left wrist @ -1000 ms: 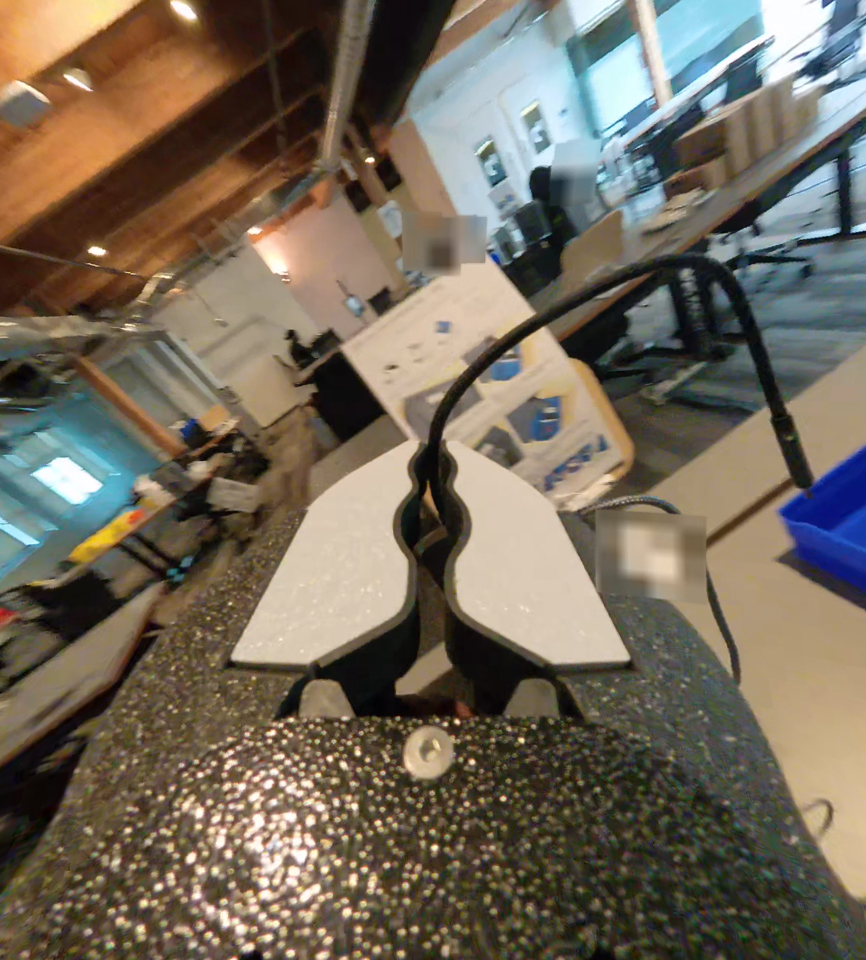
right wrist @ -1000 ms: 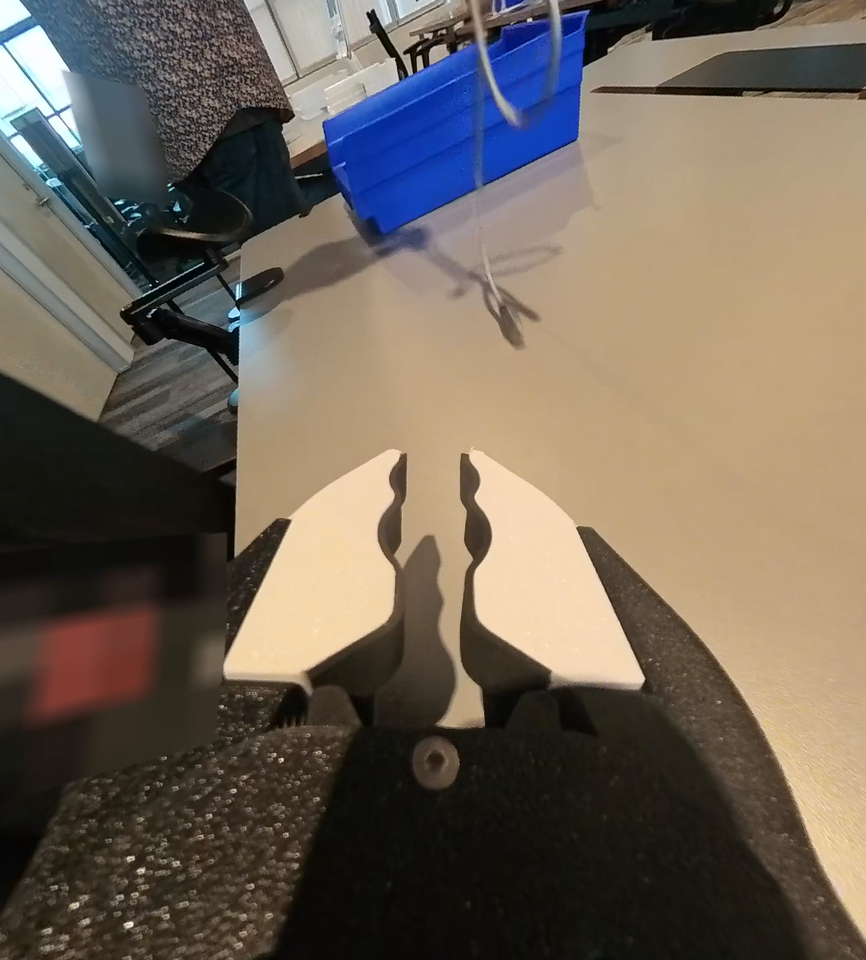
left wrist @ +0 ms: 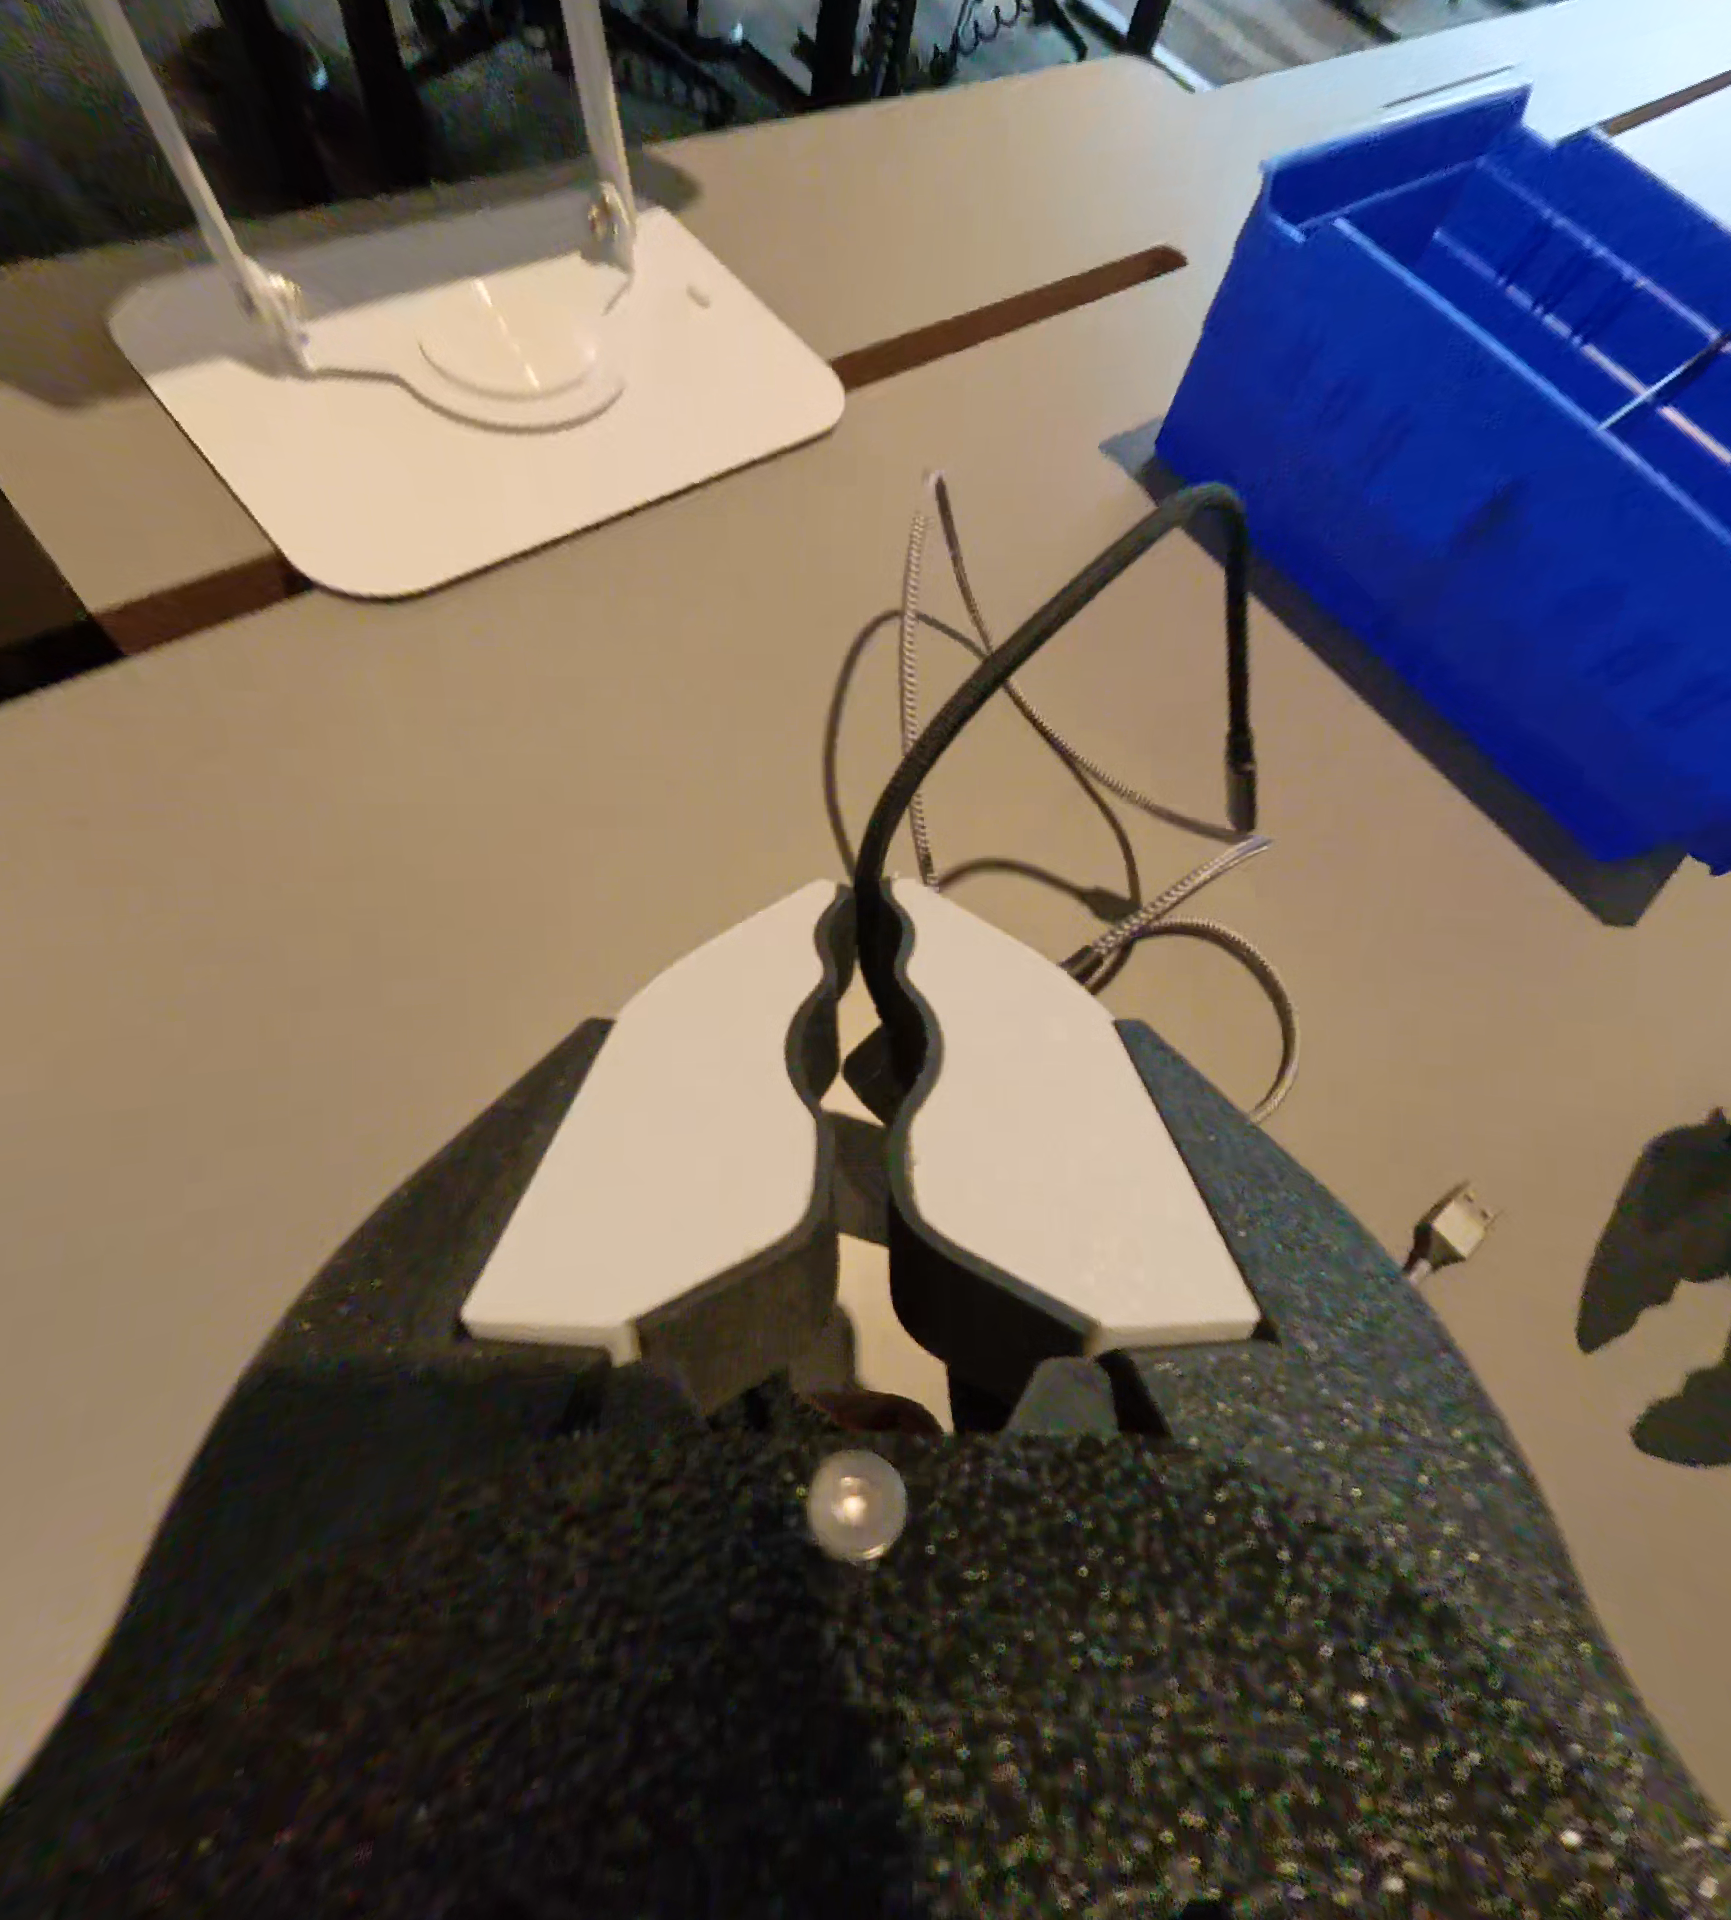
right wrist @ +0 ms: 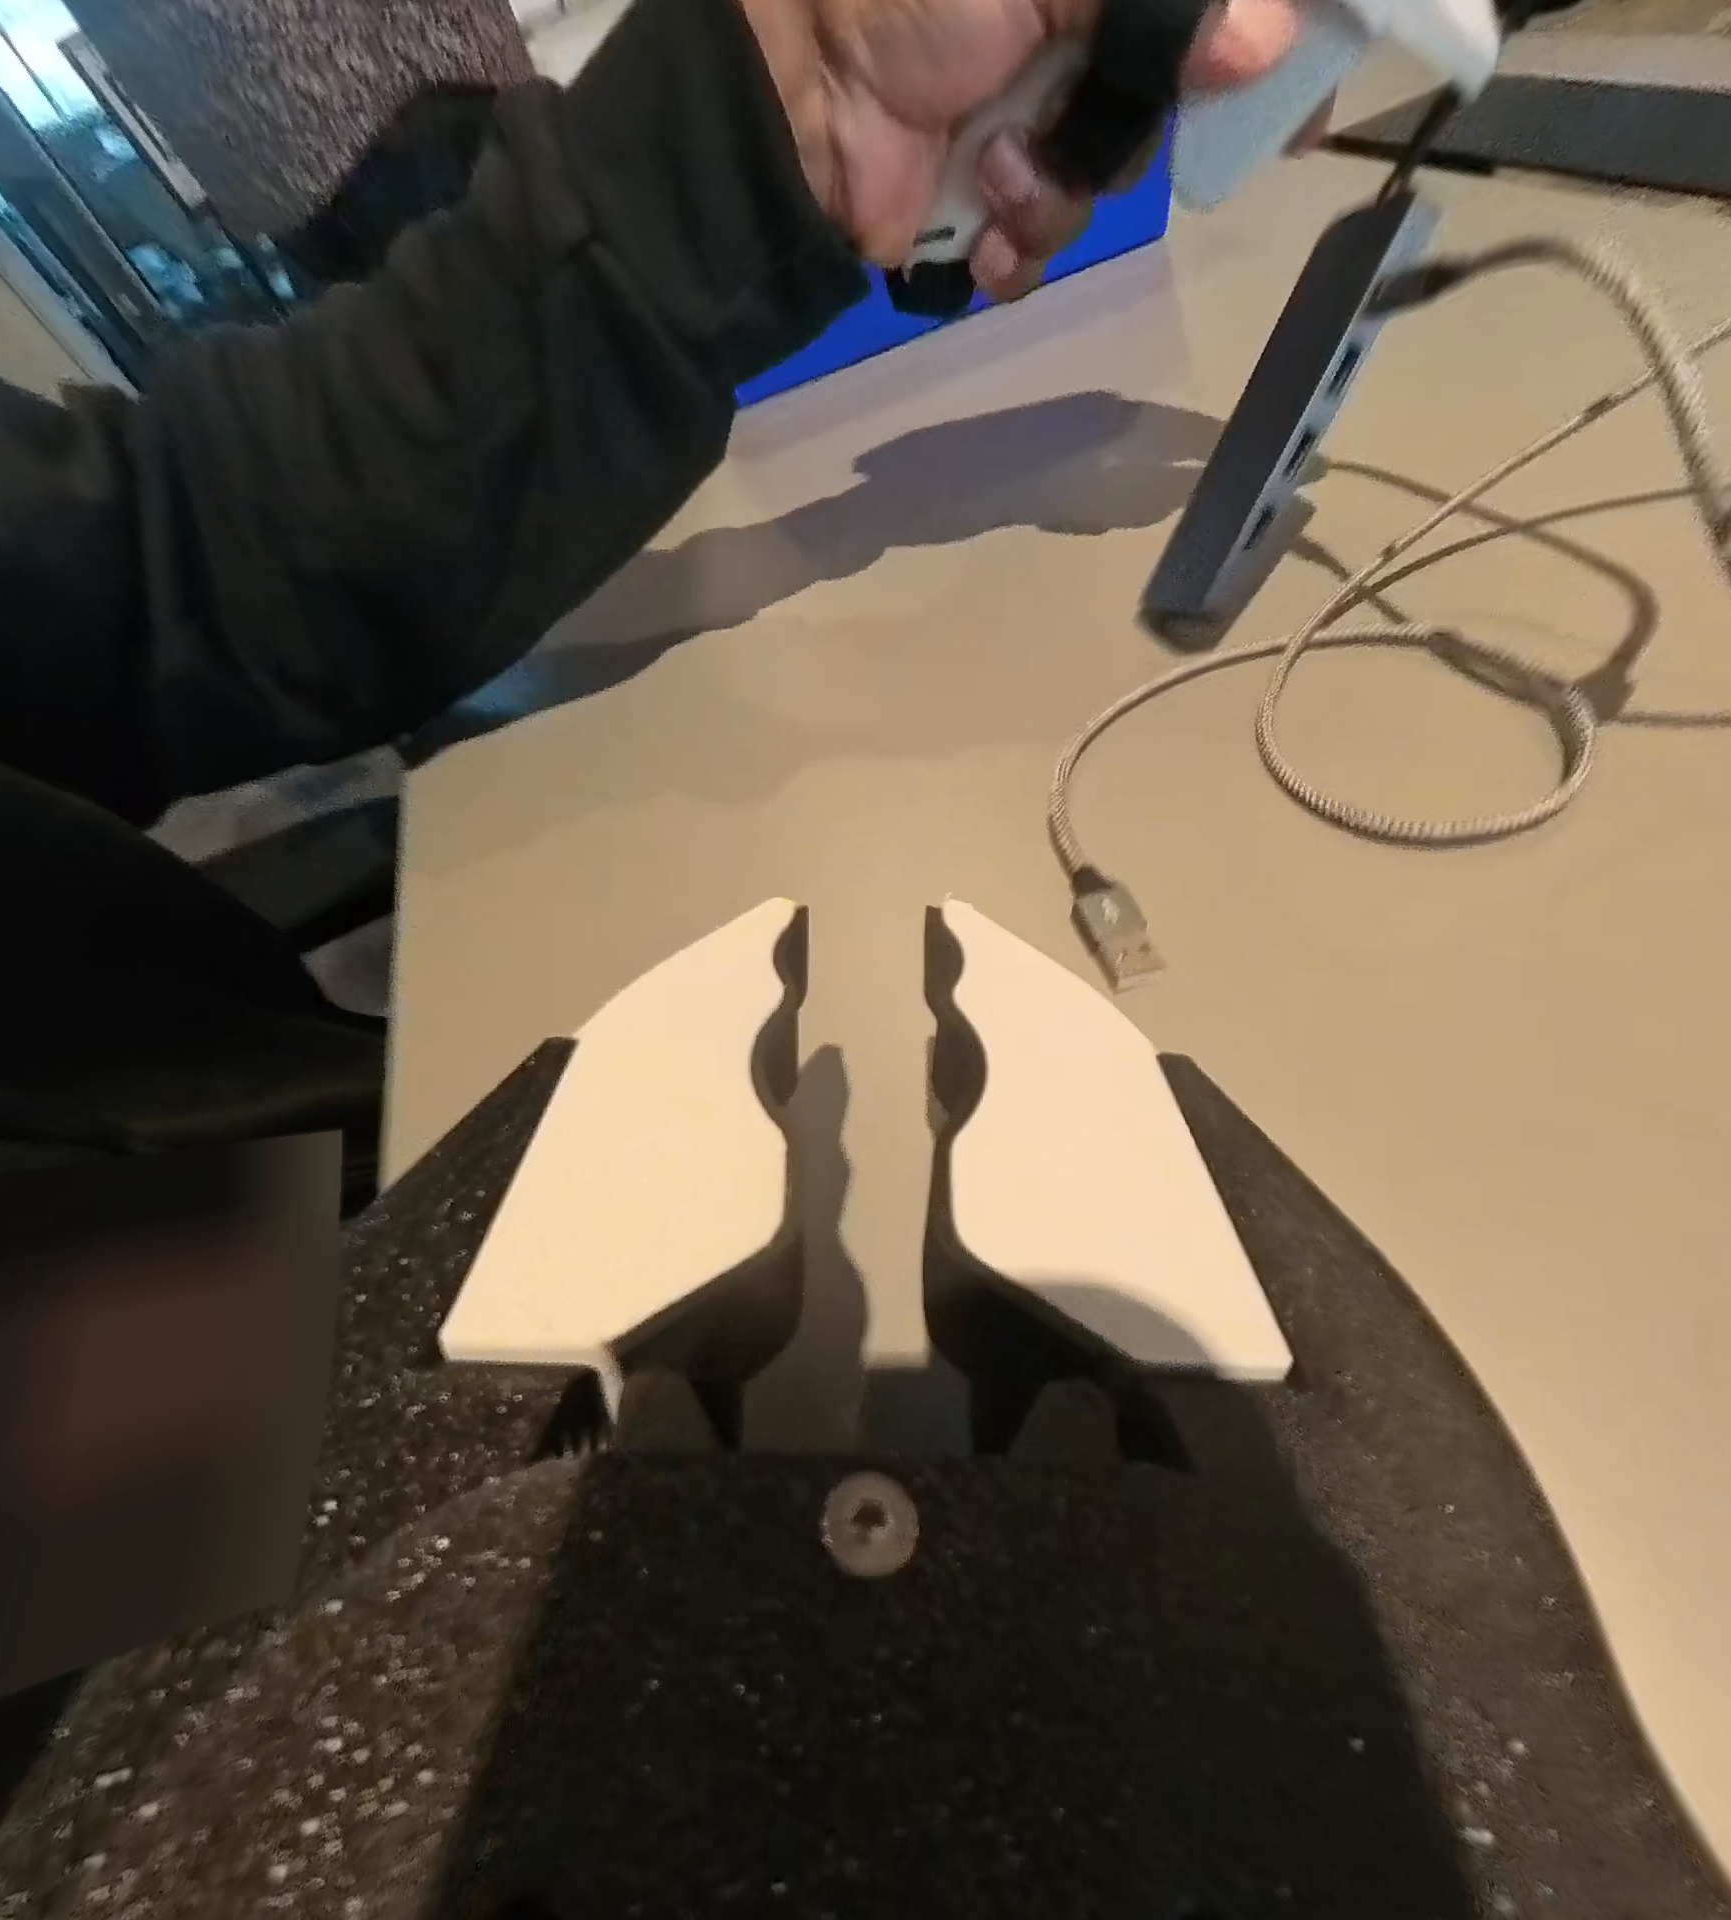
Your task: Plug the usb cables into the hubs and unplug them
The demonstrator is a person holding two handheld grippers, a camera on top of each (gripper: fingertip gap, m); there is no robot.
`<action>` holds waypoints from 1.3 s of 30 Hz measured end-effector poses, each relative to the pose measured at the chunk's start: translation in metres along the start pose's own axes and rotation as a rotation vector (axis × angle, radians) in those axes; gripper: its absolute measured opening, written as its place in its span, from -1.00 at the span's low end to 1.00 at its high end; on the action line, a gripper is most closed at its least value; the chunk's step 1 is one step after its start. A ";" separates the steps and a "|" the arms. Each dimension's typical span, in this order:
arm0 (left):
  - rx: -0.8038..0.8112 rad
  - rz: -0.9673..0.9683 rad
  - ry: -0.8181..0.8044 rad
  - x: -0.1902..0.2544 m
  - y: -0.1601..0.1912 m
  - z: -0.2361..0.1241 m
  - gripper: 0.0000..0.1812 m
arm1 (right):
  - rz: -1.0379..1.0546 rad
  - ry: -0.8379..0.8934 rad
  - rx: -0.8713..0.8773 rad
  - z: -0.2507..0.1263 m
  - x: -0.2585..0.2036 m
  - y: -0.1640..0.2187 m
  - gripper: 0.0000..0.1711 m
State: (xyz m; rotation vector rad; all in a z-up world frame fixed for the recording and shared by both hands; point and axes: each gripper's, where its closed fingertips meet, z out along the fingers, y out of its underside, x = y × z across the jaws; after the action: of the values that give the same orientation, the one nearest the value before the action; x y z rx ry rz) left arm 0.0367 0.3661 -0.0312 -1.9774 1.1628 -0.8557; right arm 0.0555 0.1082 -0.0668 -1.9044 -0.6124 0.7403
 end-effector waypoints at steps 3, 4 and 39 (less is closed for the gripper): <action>-0.012 -0.037 0.019 -0.009 0.013 0.005 -0.96 | -0.065 0.022 -0.037 0.011 0.007 -0.009 -0.74; -0.008 -0.052 0.026 -0.011 0.016 0.006 -0.96 | -0.091 0.032 -0.043 0.015 0.010 -0.014 -0.74; -0.191 0.078 0.328 0.025 0.086 0.025 -0.95 | -0.354 0.182 -0.317 0.112 0.107 -0.022 -0.81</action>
State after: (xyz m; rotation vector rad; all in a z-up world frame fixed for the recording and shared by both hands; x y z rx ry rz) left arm 0.0269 0.3174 -0.1101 -1.9746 1.5490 -1.0914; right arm 0.0464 0.2584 -0.1104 -2.0434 -0.9628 0.2497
